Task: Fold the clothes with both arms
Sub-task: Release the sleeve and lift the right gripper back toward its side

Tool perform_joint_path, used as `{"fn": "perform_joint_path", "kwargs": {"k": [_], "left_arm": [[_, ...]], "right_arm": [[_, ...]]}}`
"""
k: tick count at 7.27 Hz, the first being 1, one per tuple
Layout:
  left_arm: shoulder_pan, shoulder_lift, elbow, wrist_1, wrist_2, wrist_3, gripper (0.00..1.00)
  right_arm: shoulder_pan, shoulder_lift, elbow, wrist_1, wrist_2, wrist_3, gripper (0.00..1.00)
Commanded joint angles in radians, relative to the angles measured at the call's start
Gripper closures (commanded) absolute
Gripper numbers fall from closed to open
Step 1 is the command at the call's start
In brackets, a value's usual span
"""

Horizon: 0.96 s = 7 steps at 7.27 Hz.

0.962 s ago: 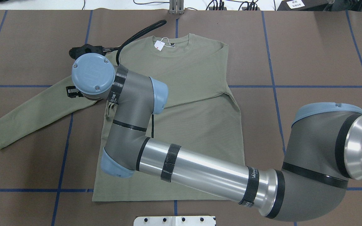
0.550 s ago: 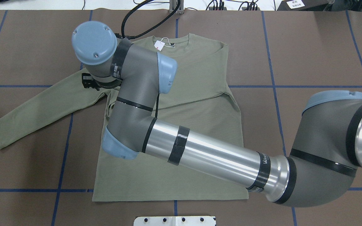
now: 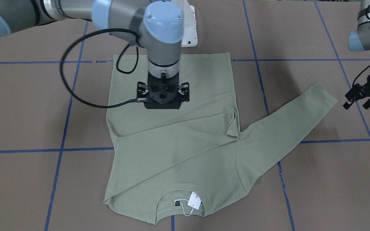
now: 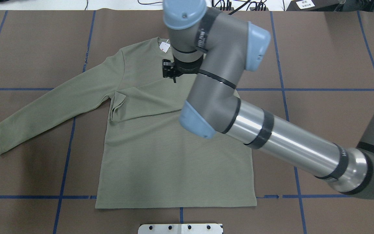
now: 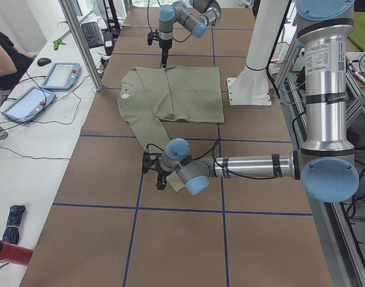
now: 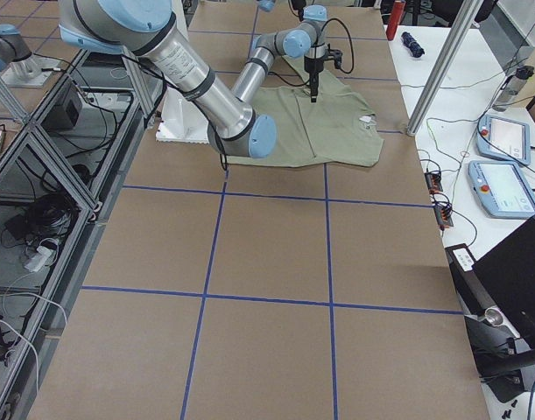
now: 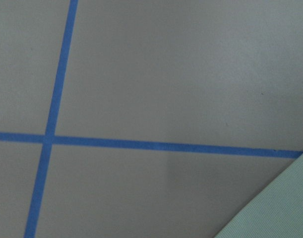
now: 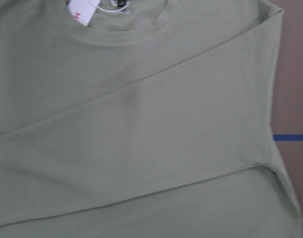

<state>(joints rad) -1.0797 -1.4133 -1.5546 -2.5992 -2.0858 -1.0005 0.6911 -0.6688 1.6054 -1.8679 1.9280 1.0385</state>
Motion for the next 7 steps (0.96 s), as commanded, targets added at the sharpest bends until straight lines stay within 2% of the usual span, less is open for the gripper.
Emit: {"fn": "perform_joint_path", "kwargs": {"k": [1, 2, 3, 5, 7], "left_arm": [[0.195, 0.118, -0.16, 0.02, 0.127, -0.263, 0.01], [0.242, 0.122, -0.224, 0.147, 0.185, -0.3, 0.01], [0.271, 0.122, -0.243, 0.216, 0.246, -0.306, 0.01], [0.273, 0.108, -0.179, 0.219, 0.3, -0.299, 0.02], [0.274, 0.096, -0.124, 0.211, 0.302, -0.299, 0.02]], "right_arm": [[0.103, -0.263, 0.233, -0.047, 0.075, -0.169, 0.0], [0.137, -0.332, 0.276, -0.042, 0.116, -0.243, 0.0], [0.16, -0.372, 0.298, -0.039, 0.159, -0.256, 0.0], [0.159, -0.409, 0.326, -0.036, 0.161, -0.256, 0.0], [0.159, -0.41, 0.329, -0.036, 0.161, -0.256, 0.0]]}}
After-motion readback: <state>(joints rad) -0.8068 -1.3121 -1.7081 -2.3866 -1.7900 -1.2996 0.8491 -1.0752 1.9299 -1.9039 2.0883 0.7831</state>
